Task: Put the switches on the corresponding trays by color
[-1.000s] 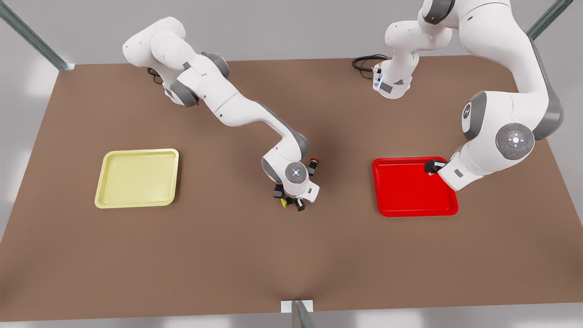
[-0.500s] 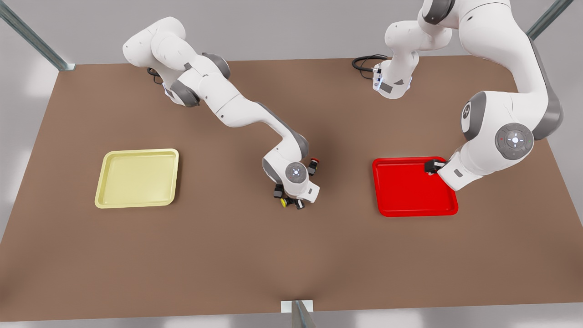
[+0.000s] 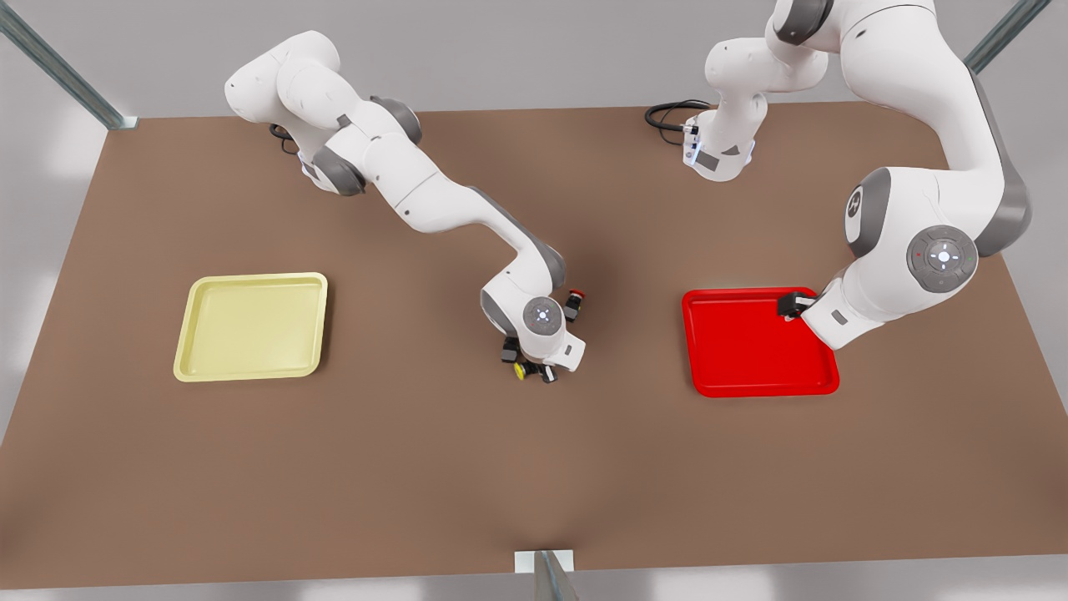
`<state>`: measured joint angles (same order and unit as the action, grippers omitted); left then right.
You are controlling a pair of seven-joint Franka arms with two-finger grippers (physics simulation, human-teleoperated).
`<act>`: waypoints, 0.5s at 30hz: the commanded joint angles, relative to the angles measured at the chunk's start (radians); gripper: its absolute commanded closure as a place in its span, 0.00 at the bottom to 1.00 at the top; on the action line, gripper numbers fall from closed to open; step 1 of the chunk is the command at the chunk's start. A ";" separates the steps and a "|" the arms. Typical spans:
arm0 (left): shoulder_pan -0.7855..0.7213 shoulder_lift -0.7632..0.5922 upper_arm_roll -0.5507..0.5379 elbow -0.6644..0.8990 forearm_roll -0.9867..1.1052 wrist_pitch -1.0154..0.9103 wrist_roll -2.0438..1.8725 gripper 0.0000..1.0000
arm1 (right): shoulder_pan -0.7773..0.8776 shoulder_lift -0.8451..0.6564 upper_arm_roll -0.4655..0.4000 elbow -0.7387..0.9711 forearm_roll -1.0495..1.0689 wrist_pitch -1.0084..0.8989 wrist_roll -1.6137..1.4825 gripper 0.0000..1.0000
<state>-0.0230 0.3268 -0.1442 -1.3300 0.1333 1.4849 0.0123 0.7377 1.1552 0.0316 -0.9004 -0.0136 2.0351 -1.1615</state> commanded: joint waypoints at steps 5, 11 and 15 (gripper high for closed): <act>0.000 0.001 0.000 0.000 0.000 0.002 0.000 0.00 | 0.000 -0.002 0.001 0.000 0.000 -0.001 0.000 0.52; -0.002 -0.002 -0.002 0.000 -0.001 0.003 -0.024 0.00 | -0.020 -0.087 0.001 -0.071 0.000 -0.012 -0.010 0.52; -0.005 -0.002 -0.012 -0.006 -0.023 -0.002 -0.034 0.00 | -0.077 -0.161 0.002 -0.141 0.006 -0.013 -0.030 0.52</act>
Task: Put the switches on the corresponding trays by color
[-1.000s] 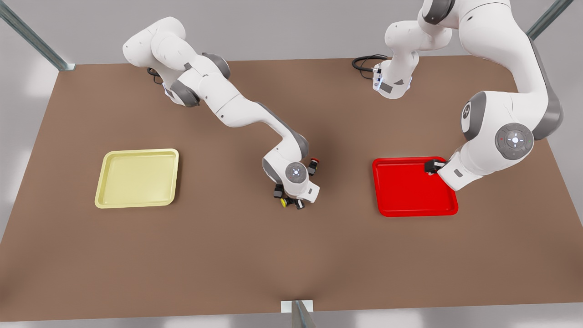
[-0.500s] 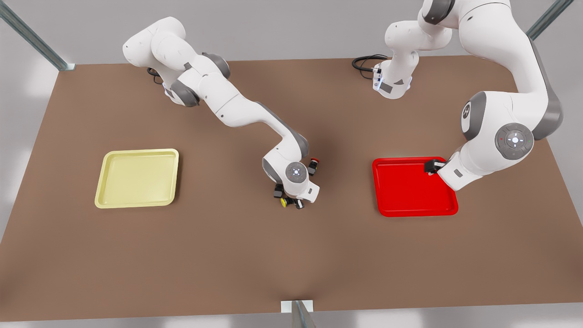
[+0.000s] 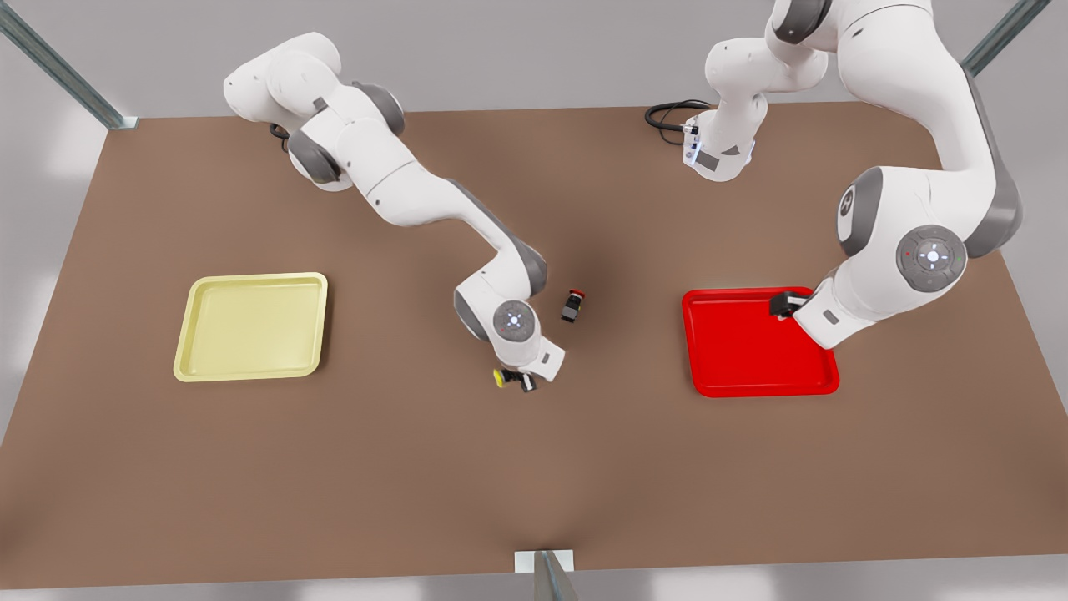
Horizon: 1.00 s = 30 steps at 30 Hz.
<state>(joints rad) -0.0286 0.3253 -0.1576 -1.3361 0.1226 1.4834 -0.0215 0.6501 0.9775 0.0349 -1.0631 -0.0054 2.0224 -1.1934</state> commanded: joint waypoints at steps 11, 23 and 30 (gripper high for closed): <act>-0.336 0.069 0.000 0.000 -0.067 0.110 -0.155 0.00 | -0.336 -0.513 0.051 -0.728 -0.012 0.137 -0.066 0.52; -0.594 0.261 0.001 -0.161 -0.087 0.485 -0.400 0.00 | -0.541 -0.691 -0.004 -1.195 -0.010 0.343 -0.442 0.51; -0.616 0.261 0.009 -0.344 -0.075 0.661 -0.400 0.00 | -0.593 -0.718 -0.078 -1.239 -0.010 0.334 -0.591 0.48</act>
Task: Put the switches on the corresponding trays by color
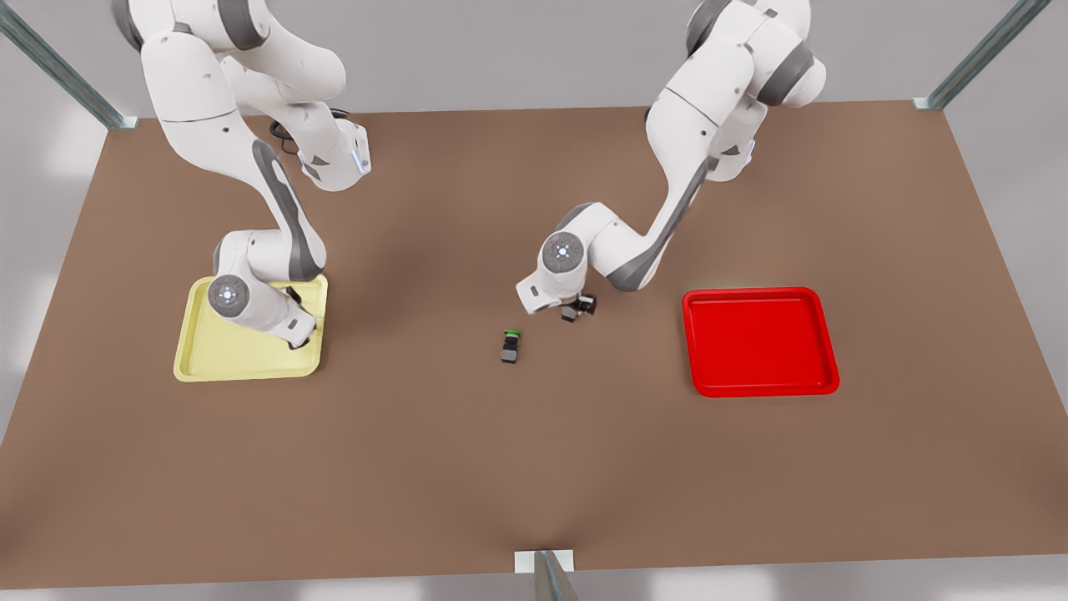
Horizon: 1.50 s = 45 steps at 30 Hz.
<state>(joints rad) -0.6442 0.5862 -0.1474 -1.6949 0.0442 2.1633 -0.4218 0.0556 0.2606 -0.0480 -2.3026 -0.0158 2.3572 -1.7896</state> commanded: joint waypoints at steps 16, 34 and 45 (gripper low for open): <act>-0.009 0.066 0.002 -0.120 0.091 0.185 0.000 0.00 | -0.002 -0.107 -0.047 0.124 0.011 -0.174 0.013 0.00; -0.009 0.075 0.002 -0.120 0.091 0.187 0.000 0.43 | -0.076 -0.130 0.059 0.813 -0.047 -0.797 1.705 0.00; -0.009 0.075 0.002 -0.118 0.091 0.187 0.000 0.47 | -0.069 -0.110 0.053 0.828 -0.046 -0.780 1.719 0.00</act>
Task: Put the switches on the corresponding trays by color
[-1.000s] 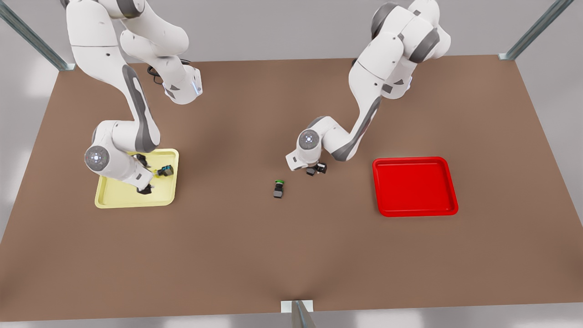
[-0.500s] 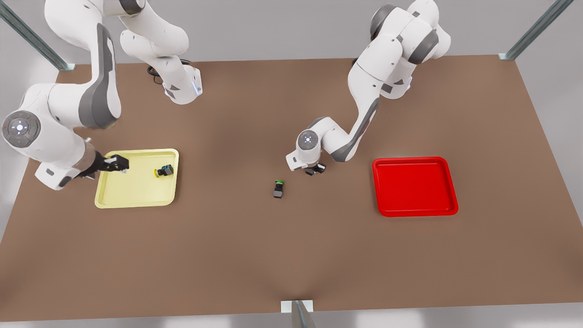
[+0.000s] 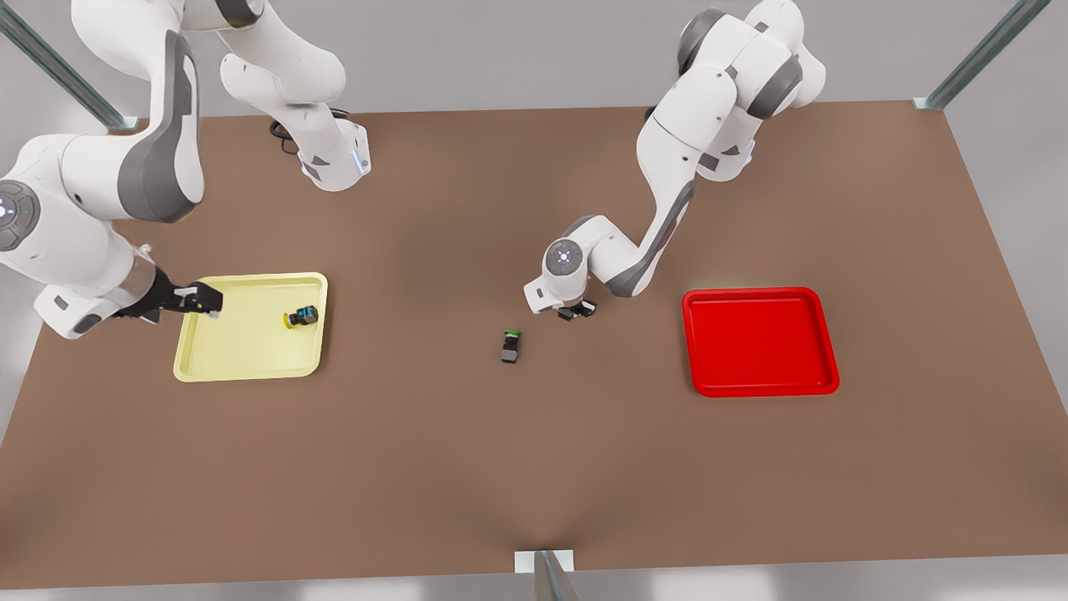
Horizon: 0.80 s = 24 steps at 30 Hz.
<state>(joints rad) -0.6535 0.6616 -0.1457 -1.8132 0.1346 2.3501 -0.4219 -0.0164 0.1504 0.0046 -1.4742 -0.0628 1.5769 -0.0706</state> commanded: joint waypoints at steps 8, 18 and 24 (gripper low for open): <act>0.000 0.003 0.000 -0.001 0.000 0.008 0.000 0.48 | 0.007 0.000 0.000 0.000 0.000 -0.002 0.000 0.00; 0.005 -0.120 0.109 0.000 0.002 -0.141 0.100 0.49 | 0.006 0.000 0.000 0.002 -0.002 -0.005 -0.002 0.00; 0.006 -0.247 0.400 -0.055 -0.009 -0.264 0.620 0.50 | -0.002 0.000 -0.001 0.002 0.001 -0.003 -0.003 0.00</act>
<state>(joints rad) -0.6450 0.4130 0.2801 -1.8812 0.1731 2.0955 0.2331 -0.0172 0.1504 0.0020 -1.4726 -0.0616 1.5725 -0.0736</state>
